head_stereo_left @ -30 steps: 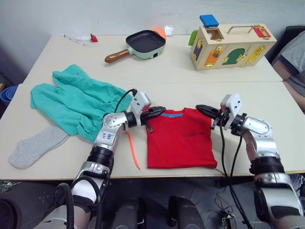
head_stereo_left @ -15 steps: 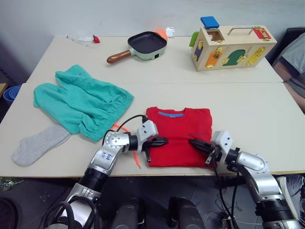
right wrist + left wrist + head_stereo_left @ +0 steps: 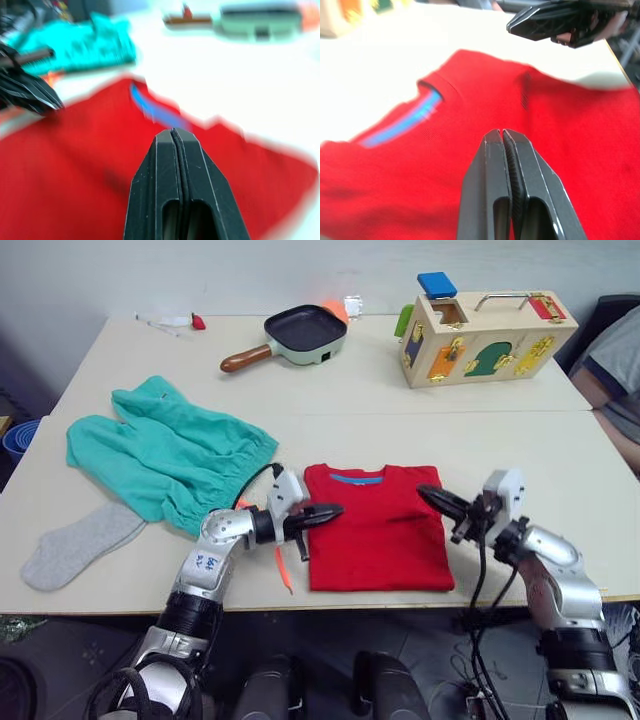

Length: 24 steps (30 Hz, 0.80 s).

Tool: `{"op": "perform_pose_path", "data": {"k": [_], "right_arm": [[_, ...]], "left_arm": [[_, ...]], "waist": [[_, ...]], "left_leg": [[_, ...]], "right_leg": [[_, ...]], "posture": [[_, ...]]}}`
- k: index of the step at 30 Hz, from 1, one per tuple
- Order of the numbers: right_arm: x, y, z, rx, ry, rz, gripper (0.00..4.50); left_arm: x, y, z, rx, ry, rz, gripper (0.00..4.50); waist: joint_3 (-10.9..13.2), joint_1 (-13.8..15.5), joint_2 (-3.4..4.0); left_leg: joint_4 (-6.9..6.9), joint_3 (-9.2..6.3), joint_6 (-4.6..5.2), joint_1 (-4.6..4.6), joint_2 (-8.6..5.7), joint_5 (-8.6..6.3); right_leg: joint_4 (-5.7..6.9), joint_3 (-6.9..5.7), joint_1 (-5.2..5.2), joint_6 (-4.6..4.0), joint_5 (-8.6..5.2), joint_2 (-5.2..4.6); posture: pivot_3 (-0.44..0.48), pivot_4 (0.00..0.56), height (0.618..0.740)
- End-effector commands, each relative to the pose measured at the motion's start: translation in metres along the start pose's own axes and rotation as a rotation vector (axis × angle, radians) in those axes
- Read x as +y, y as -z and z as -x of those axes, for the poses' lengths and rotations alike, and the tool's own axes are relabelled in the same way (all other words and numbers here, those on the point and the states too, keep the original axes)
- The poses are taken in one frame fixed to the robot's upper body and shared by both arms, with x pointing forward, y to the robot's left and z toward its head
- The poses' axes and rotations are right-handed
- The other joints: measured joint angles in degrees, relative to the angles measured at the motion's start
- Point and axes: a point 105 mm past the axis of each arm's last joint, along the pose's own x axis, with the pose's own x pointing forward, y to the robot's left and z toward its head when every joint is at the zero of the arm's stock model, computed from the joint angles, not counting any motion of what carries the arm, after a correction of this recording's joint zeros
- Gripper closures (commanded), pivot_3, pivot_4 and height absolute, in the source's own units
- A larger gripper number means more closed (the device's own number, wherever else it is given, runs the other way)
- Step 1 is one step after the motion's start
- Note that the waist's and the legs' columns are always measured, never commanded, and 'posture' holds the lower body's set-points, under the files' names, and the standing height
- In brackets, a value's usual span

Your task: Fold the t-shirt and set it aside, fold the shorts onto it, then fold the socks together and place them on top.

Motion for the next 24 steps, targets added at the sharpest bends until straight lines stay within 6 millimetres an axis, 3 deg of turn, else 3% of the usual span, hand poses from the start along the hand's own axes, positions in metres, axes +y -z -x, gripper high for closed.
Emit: {"op": "perform_pose_path", "data": {"k": [1, 6, 13, 15, 17, 19, 20, 22, 24], "right_arm": [[-0.003, 0.012, -0.02, 0.047, 0.036, 0.038, 4.5], [-0.03, 0.035, -0.027, 0.133, 0.133, 0.03, 4.5], [-0.078, 0.04, 0.008, 0.175, 0.29, 0.027, 4.5], [-0.084, 0.027, 0.018, 0.119, 0.272, -0.012, 4.5], [-0.078, 0.007, 0.026, 0.049, 0.173, -0.103, 4.5], [-0.072, -0.012, 0.036, 0.024, 0.107, -0.131, 4.15], [-0.072, -0.019, 0.043, 0.043, 0.097, -0.15, 3.92], [-0.071, -0.023, 0.059, 0.128, 0.089, -0.191, 3.28], [-0.07, -0.016, 0.081, 0.324, 0.101, -0.313, 2.55]], "left_arm": [[0.01, -0.001, -0.007, 0.01, -0.056, -0.007, 4.42], [0.028, 0.016, -0.013, 0.076, -0.194, 0.05, 4.42], [0.031, 0.019, -0.005, 0.076, -0.21, 0.044, 4.42], [0.029, 0.014, -0.002, 0.047, -0.181, 0.021, 4.42], [0.029, 0.002, 0.003, -0.01, -0.167, -0.009, 4.42], [0.027, -0.014, 0.012, -0.086, -0.137, -0.045, 4.5], [0.023, -0.021, 0.017, -0.117, -0.096, -0.076, 4.06], [0.007, -0.034, 0.03, -0.166, 0.043, -0.095, 3.58], [-0.003, -0.038, 0.049, -0.148, 0.128, -0.091, 2.94]], "waist": [[0.0, 0.2, 0.0], [0.0, 0.1, 0.0], [0.0, 0.1, 0.0], [0.0, 0.0, 0.0], [0.0, -0.1, 0.01], [0.0, -0.1, 0.03], [0.0, -0.1, 0.03], [0.0, -0.1, 0.05], [0.0, -0.1, 0.06]], "left_leg": [[0.01, 0.0, 0.01, -0.01, -0.02, 0.0], [0.0, 0.01, 0.35, -0.11, -0.13, 0.17], [0.01, 0.01, 0.44, -0.1, -0.1, 0.23], [0.01, 0.01, 0.45, -0.09, -0.1, 0.24], [0.01, 0.01, 0.45, -0.09, -0.08, 0.23], [0.0, -0.01, 0.43, -0.1, -0.03, 0.22], [0.0, -0.02, 0.42, -0.1, 0.0, 0.22], [0.0, -0.02, 0.36, -0.11, 0.01, 0.19], [0.0, -0.02, 0.1, -0.09, 0.01, 0.04]], "right_leg": [[0.0, -0.02, 0.0, 0.0, 0.0, 0.01], [0.17, -0.07, 0.01, 0.02, 0.01, 0.02], [0.12, -0.1, 0.08, 0.02, 0.01, 0.07], [0.1, -0.1, 0.1, 0.02, 0.01, 0.06], [0.07, -0.1, 0.09, 0.02, 0.01, 0.06], [0.05, -0.09, 0.07, 0.02, 0.01, 0.06], [0.04, -0.1, 0.07, 0.02, 0.01, 0.06], [-0.02, -0.09, 0.03, 0.0, 0.0, 0.03], [-0.18, -0.08, 0.02, -0.04, -0.02, 0.0]], "posture": [[0.0, 0.15, 0.74], [0.0, 0.15, 0.74], [0.0, 0.15, 0.74], [0.0, 0.15, 0.74], [0.0, 0.15, 0.74], [0.0, 0.15, 0.74], [0.0, 0.15, 0.74], [0.0, 0.15, 0.74], [0.0, 0.15, 0.74]]}}
